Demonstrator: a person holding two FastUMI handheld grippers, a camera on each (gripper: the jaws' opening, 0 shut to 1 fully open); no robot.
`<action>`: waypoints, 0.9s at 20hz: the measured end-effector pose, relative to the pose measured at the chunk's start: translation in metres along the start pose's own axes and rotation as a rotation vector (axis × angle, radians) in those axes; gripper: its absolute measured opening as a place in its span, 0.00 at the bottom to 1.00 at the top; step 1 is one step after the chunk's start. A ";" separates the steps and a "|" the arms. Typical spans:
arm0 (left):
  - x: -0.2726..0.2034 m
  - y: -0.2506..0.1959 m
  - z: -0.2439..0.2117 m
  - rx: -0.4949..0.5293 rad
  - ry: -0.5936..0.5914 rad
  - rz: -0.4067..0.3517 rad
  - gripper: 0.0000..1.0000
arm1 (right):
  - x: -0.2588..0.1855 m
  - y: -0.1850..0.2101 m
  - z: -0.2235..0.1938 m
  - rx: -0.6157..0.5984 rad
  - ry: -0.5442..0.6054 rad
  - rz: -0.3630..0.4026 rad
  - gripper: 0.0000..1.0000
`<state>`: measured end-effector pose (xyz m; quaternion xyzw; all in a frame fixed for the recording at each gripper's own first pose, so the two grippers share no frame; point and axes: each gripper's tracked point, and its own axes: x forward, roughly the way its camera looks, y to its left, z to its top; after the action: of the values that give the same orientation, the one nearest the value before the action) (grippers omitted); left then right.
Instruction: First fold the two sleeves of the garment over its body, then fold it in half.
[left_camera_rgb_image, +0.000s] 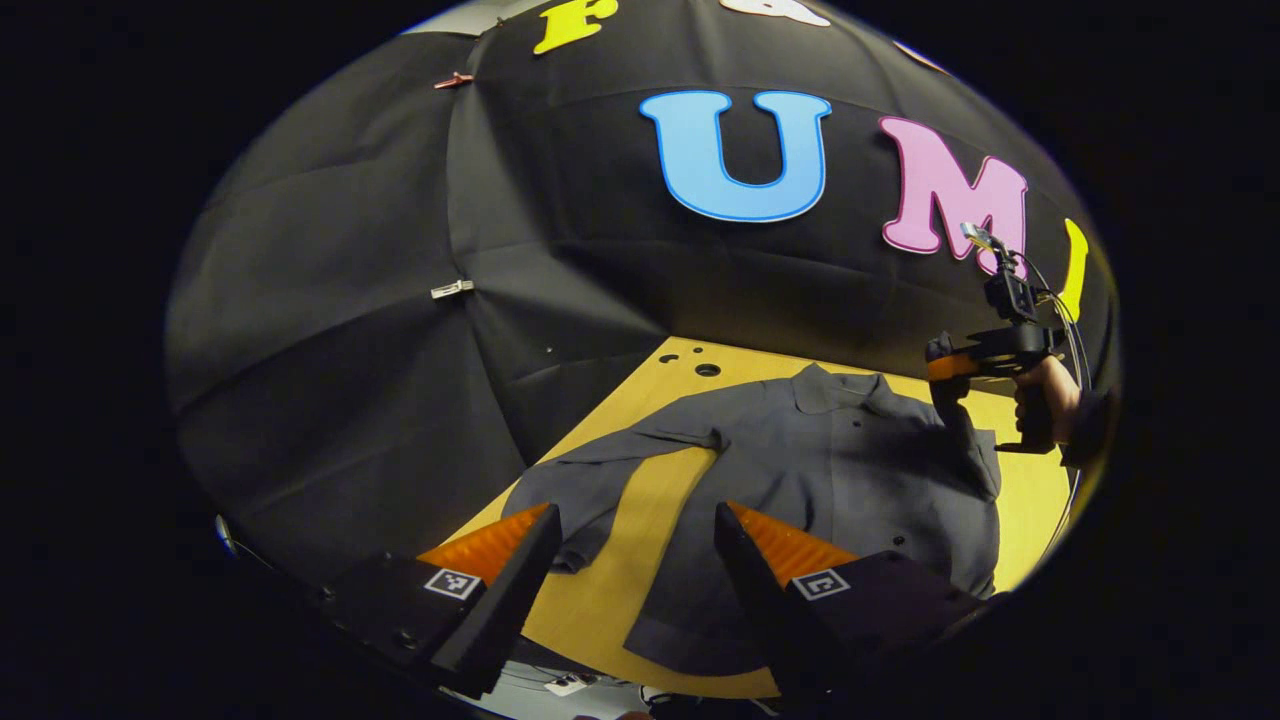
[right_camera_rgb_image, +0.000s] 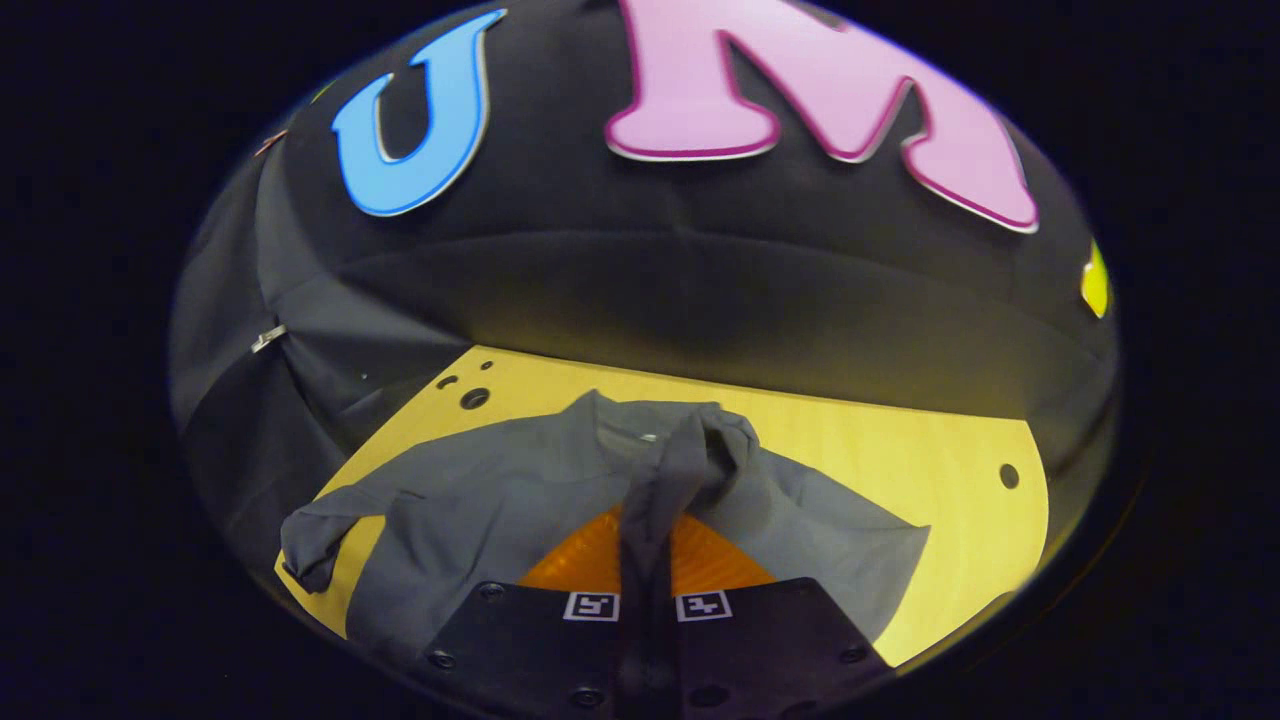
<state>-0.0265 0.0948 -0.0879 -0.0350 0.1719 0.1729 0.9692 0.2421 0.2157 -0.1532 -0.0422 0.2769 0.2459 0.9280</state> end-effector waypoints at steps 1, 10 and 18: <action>0.001 0.005 -0.001 -0.007 -0.001 0.011 0.97 | 0.008 0.016 -0.001 -0.017 0.005 0.023 0.06; 0.002 0.047 -0.013 -0.061 0.003 0.094 0.97 | 0.070 0.145 -0.017 -0.155 0.047 0.170 0.06; 0.000 0.096 -0.039 -0.107 0.020 0.180 0.97 | 0.115 0.204 -0.058 -0.241 0.142 0.188 0.10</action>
<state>-0.0724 0.1793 -0.1251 -0.0727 0.1745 0.2678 0.9447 0.1990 0.4320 -0.2520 -0.1445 0.3130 0.3596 0.8671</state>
